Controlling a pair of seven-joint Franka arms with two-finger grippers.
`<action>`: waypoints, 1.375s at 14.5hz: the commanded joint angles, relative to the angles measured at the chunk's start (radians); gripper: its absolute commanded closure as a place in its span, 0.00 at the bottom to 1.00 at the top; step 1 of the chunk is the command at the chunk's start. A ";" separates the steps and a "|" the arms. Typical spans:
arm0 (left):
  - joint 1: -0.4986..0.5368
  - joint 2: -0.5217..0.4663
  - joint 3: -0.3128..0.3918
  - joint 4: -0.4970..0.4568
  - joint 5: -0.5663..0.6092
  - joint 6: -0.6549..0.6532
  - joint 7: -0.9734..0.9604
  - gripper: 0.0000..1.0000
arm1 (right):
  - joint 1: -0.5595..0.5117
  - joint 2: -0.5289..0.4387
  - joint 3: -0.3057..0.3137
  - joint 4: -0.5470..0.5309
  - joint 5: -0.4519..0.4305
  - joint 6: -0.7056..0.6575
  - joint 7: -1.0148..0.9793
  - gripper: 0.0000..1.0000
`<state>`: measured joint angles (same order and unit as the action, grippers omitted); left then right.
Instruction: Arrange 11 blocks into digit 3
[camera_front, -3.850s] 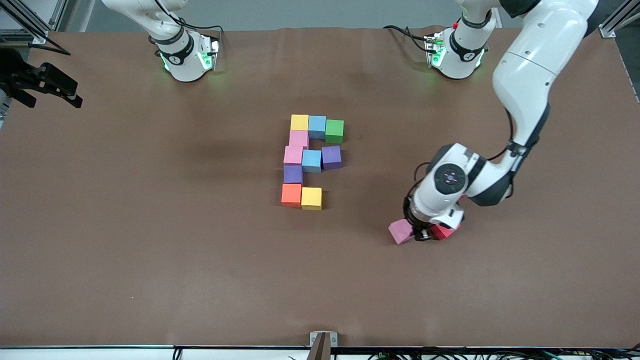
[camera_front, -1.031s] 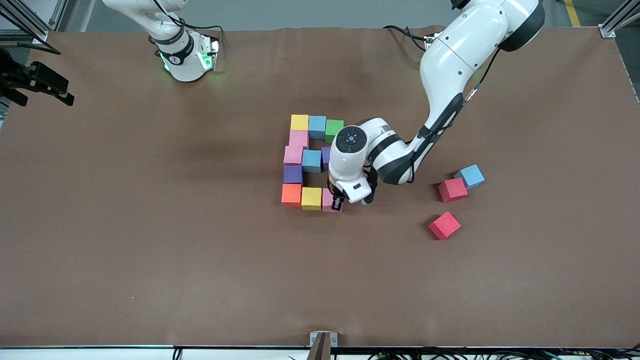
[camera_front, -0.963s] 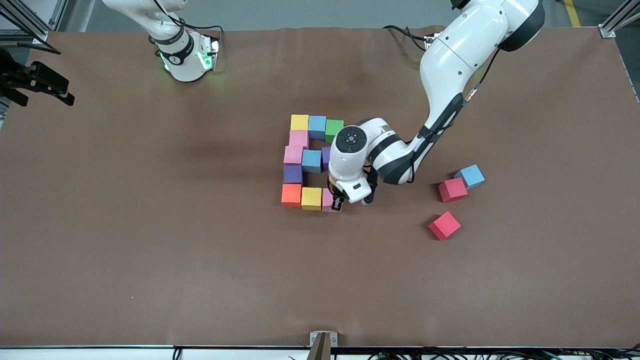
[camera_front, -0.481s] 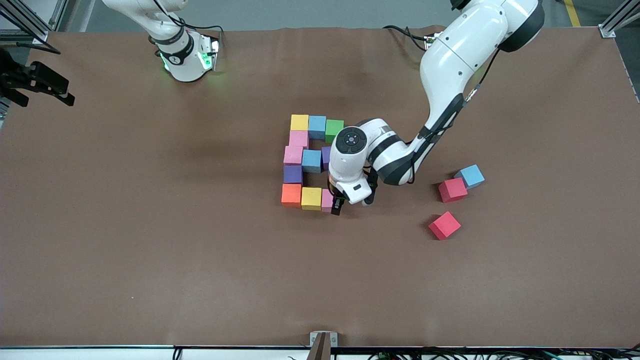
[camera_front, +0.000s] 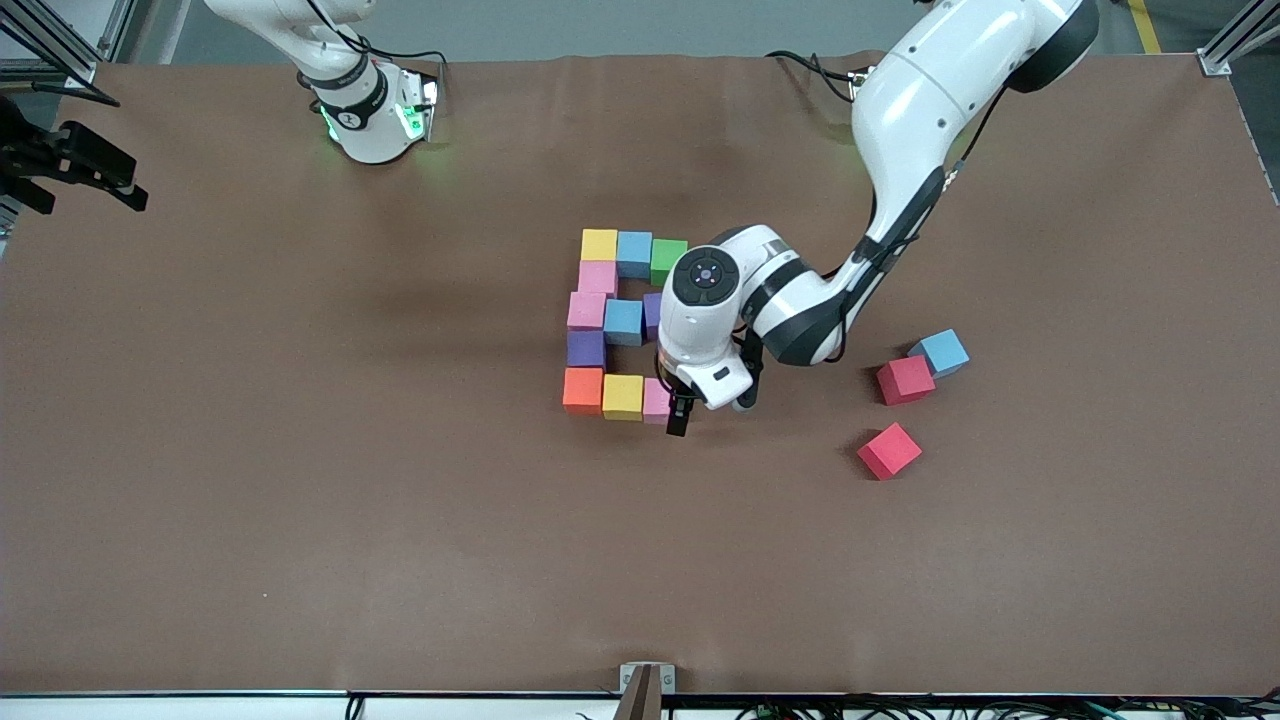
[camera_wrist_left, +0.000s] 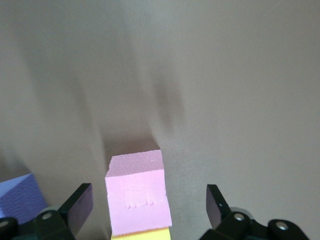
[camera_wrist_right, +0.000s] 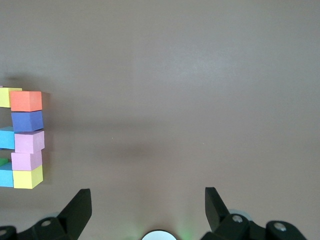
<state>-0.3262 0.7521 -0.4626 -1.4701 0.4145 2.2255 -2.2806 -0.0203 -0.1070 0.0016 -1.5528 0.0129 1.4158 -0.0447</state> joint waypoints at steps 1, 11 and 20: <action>0.116 -0.095 -0.062 -0.070 -0.060 -0.064 0.218 0.00 | -0.018 -0.002 0.014 0.017 -0.018 0.002 -0.064 0.00; 0.407 -0.342 -0.076 -0.279 -0.157 -0.145 1.350 0.00 | -0.018 -0.002 0.017 0.013 -0.025 0.000 -0.053 0.00; 0.581 -0.486 -0.077 -0.245 -0.233 -0.346 1.915 0.00 | -0.015 -0.003 0.018 0.013 -0.025 0.003 0.006 0.00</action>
<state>0.2138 0.3404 -0.5320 -1.7067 0.2413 1.9345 -0.4508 -0.0205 -0.1070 0.0054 -1.5395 -0.0014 1.4203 -0.0483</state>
